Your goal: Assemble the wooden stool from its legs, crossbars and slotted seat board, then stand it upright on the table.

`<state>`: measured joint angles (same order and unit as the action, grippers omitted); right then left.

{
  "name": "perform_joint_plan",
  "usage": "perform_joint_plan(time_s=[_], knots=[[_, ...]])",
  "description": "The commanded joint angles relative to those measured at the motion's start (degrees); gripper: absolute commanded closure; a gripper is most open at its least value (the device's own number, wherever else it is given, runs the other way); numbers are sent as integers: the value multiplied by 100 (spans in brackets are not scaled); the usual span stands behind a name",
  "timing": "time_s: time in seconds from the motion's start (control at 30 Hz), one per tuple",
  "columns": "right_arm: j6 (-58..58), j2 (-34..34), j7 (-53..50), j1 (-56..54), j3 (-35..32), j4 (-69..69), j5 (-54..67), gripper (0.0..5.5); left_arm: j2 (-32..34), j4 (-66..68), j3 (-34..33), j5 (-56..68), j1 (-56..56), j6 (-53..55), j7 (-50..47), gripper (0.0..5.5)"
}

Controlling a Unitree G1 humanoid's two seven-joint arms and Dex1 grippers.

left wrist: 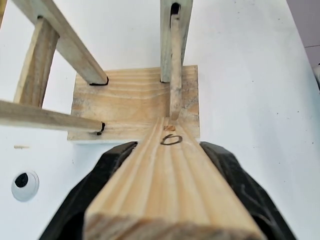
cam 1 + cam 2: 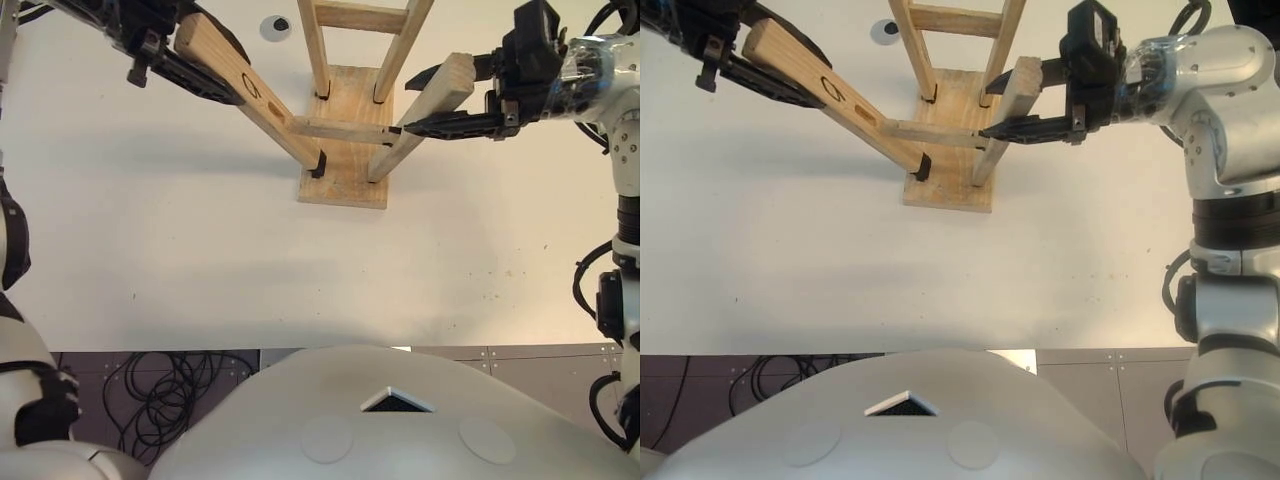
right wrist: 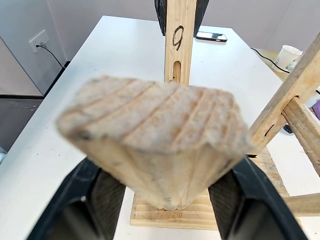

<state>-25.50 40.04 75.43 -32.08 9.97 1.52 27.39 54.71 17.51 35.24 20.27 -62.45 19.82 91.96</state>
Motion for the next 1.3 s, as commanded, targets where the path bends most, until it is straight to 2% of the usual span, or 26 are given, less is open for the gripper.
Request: perform_joint_plan(time_s=[0.03,0.13,0.43,0.63,0.8,0.97,1.1,1.3], knots=[[-368,-434,-182,461,554,205,-66,342,147,22,547,62,-190,-94,54,349],[-433,-466,-401,552,595,412,-58,342,450,142,1017,54,-496,-304,54,349],[-522,-501,-952,738,736,607,-154,343,804,568,2322,268,-1491,-527,54,349],[-572,-447,-1138,701,791,581,-131,343,915,964,2812,129,-1828,-791,53,349],[-560,-441,-1188,698,818,594,-103,344,903,887,2939,139,-1809,-658,54,349],[-583,-459,-1205,684,846,642,-62,344,866,269,2799,873,-1757,283,53,349],[-610,-485,-1242,704,863,677,-32,344,705,-34,2481,1065,-1693,832,53,349],[-598,-507,-1223,689,930,665,-35,344,437,68,1788,323,-1242,587,51,349]])
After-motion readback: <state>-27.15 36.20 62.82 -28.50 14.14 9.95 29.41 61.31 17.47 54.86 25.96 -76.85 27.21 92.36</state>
